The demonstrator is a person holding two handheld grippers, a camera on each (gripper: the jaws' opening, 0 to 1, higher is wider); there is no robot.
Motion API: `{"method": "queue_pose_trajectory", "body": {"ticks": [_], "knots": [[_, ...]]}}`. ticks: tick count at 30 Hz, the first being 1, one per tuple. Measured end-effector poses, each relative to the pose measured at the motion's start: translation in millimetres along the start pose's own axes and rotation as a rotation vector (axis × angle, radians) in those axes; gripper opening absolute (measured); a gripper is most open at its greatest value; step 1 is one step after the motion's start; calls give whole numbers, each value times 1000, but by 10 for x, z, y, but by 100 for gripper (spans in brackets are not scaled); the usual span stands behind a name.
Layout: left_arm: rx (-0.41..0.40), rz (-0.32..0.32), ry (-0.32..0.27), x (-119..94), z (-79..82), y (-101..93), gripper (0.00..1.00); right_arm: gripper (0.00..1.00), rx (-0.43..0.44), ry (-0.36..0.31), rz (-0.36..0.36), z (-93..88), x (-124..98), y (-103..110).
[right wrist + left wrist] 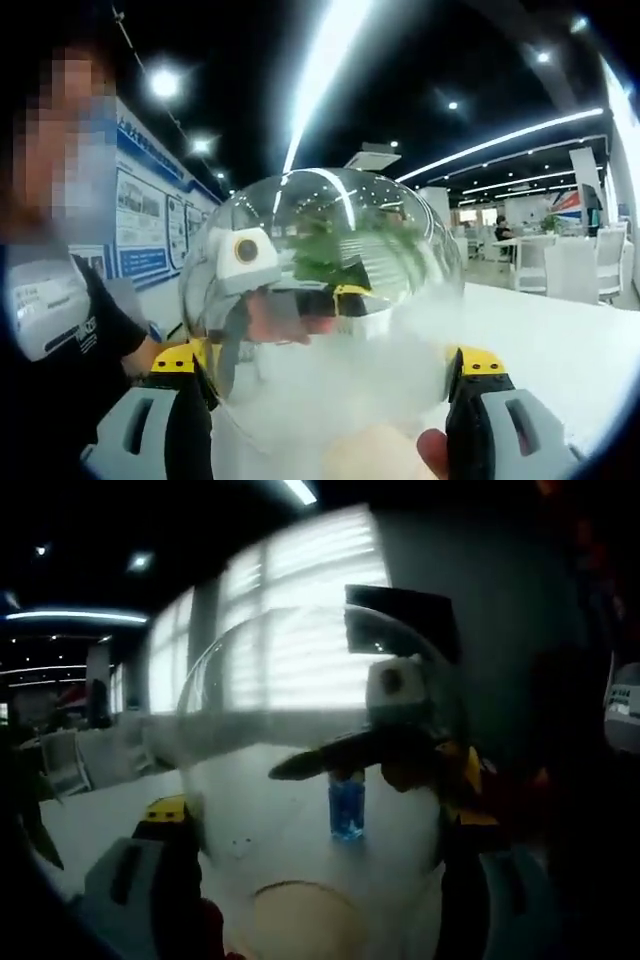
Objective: Open the cover put in the Mizone put the cover back on
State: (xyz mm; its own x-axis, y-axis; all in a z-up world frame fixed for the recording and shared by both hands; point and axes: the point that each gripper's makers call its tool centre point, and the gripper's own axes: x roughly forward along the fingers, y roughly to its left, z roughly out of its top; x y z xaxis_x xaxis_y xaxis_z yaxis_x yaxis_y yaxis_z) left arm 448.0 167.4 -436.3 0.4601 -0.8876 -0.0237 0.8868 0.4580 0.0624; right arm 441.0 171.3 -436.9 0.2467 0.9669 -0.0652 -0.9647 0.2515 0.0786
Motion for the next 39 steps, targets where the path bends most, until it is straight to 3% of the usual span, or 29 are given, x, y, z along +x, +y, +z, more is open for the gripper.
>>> {"method": "queue_pose_trajectory", "body": {"ticks": [18, 23, 30, 39], "knots": [[-36, -9, 33, -26, -289, -174, 86, 90, 47, 39, 2, -332, -59, 139], [-19, -10, 32, -34, -307, -180, 86, 90, 25, 43, -3, -336, -55, 165], [41, -7, 79, -70, -384, -211, 86, 90, -46, 79, -16, -381, -43, 191], [78, -27, 65, -111, -393, -258, 86, 90, -80, 84, -7, -404, -64, 227]]}}
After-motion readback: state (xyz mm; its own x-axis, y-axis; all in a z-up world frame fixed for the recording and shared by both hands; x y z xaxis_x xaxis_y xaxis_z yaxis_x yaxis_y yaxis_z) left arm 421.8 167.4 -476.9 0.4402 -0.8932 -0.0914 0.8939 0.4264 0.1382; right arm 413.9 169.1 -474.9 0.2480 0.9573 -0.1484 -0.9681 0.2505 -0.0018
